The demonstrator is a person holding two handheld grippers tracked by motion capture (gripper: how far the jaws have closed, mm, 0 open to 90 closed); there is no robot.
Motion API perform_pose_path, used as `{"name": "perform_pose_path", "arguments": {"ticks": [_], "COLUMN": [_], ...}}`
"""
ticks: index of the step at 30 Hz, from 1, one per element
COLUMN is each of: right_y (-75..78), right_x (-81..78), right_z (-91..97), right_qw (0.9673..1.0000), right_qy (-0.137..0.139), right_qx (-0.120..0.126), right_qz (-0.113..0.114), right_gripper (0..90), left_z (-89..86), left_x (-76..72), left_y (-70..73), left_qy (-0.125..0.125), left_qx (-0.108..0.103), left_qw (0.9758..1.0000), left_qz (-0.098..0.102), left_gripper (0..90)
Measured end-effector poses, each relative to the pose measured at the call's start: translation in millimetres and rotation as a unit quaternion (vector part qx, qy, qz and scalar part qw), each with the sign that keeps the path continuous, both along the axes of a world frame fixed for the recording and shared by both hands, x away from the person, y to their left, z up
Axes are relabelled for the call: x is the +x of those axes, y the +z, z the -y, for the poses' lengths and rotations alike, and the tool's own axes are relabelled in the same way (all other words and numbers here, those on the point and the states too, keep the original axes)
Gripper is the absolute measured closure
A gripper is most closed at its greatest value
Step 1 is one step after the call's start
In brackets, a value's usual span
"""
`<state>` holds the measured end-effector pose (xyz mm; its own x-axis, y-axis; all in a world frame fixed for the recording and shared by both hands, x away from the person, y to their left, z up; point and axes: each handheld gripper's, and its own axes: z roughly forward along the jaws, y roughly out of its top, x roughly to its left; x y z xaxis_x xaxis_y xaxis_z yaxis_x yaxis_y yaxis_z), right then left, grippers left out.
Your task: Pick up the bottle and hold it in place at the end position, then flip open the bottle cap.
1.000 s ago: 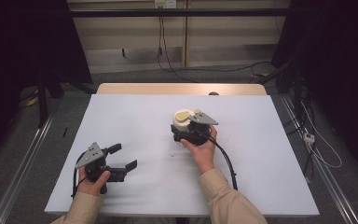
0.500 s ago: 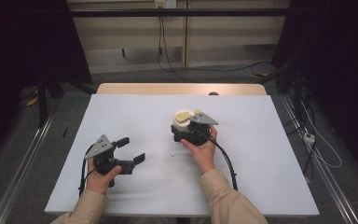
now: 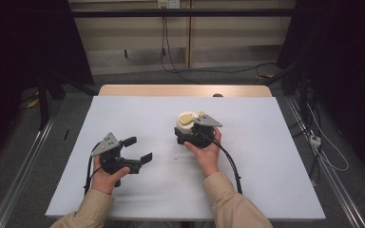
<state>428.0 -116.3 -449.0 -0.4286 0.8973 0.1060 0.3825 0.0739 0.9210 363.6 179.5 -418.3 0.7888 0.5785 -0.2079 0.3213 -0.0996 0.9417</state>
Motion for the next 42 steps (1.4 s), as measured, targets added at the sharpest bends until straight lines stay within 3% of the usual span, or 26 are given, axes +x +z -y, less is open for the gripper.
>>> {"name": "perform_pose_path", "arguments": {"ticks": [8, 24, 38, 42], "right_y": [0.6, -0.1, 0.3, 0.1], "right_x": [0.0, -0.4, -0.5, -1.2], "right_z": [-0.2, 0.1, -0.2, -0.2], "right_qw": [1.0000, 1.0000, 1.0000, 1.0000], "right_qy": [-0.001, -0.001, -0.002, -0.003], "right_qx": [-0.002, 0.000, -0.001, 0.000], "right_qz": [-0.003, 0.000, -0.002, -0.001], "right_gripper": [6.6, 6.7, 6.7, 6.7], "left_z": [6.5, 21.9, 30.3, 31.7], "left_x": [8.8, 24.6, 36.6, 41.5], "left_y": [6.4, 5.6, 9.5, 9.0], "left_qy": [-0.005, -0.015, -0.019, -0.010], "left_qx": [-0.004, 0.008, 0.002, -0.002], "left_qw": [1.0000, 0.9997, 0.9995, 0.9996], "left_qz": [-0.005, -0.016, -0.025, -0.027], "left_gripper": [4.3, 4.5, 5.6, 6.9]}}
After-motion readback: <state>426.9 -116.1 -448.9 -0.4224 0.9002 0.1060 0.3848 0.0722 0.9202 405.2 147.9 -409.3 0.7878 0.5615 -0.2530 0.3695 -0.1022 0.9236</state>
